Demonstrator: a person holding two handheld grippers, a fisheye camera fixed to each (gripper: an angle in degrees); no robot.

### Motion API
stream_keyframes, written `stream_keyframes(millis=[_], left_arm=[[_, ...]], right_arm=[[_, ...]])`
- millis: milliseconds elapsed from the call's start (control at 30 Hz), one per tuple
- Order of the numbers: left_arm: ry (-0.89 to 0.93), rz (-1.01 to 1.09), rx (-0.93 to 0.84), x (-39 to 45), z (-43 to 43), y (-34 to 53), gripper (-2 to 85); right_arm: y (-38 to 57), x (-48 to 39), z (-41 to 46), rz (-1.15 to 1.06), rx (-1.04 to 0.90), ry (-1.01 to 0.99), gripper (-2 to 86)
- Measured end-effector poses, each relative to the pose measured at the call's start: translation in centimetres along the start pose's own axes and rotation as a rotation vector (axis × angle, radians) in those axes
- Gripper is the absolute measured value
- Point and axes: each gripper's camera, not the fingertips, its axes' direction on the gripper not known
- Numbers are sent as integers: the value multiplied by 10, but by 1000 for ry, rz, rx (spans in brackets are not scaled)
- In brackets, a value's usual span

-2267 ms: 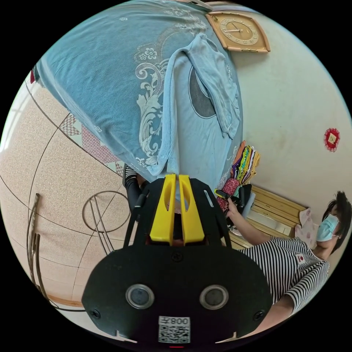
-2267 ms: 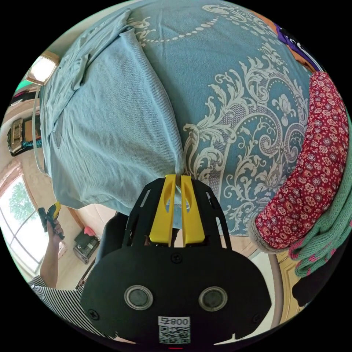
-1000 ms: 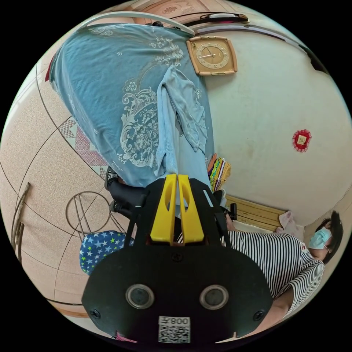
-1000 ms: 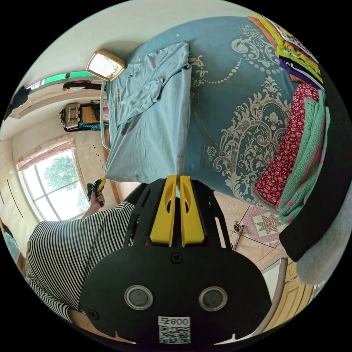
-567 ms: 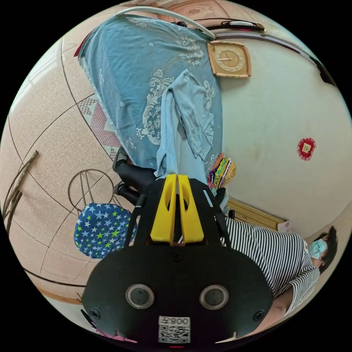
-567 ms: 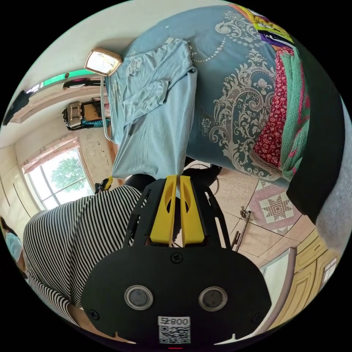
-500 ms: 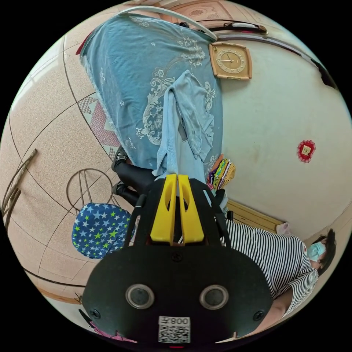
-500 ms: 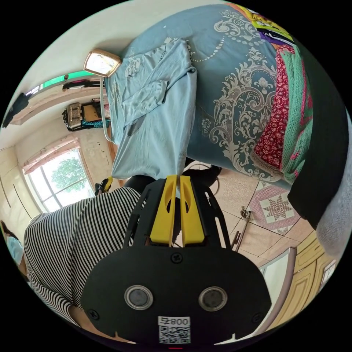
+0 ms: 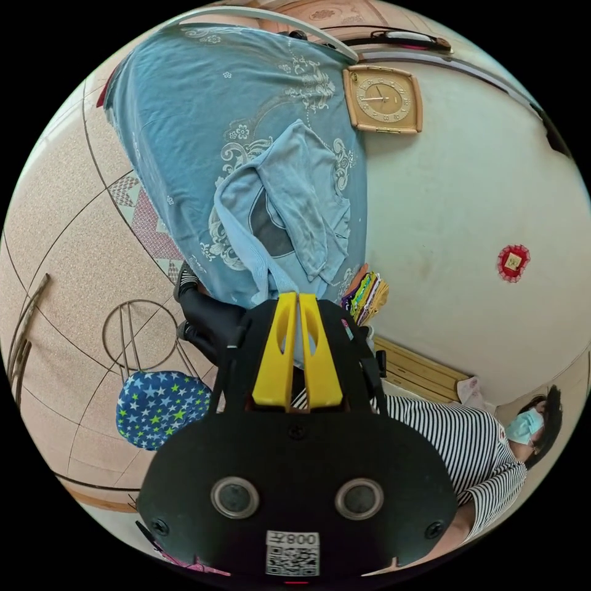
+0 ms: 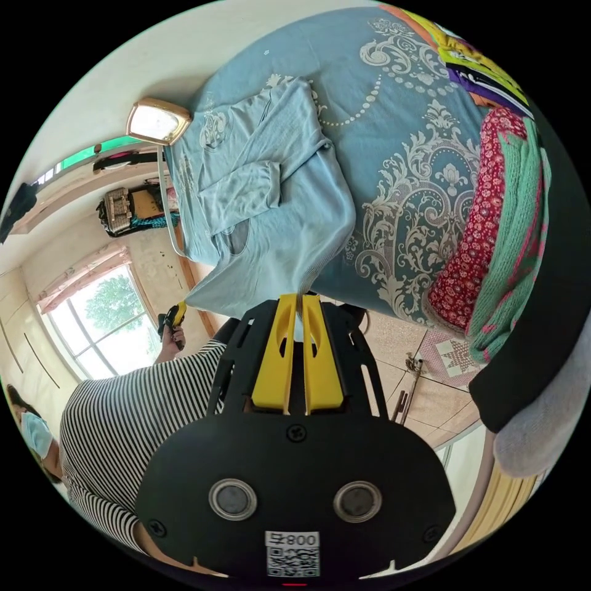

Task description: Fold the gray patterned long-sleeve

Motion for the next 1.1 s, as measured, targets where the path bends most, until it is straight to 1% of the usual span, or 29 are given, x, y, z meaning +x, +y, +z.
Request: stream_keyframes(millis=[133,267,467,600,867,1100], left_arm=[[23,9,-7,7,16,-67,3],[34,42,-27,22,38,-159,4],[7,107,-41,49,82,-289,4],[-23,140,-39,65,120,-370,3],[-75,129,-35,65,188,-490,4],[-109,73,15,45,241,-580,4]], right_arm=[[-74,-21,-11,-1,18,38,16],[-159,-48,-16,-16,24,95,16],[-289,-77,-11,-50,29,141,16],[-365,-81,1,-57,15,157,16],[-518,-79,33,-83,-52,202,16],[-620,-85,61,-118,-72,214,16]])
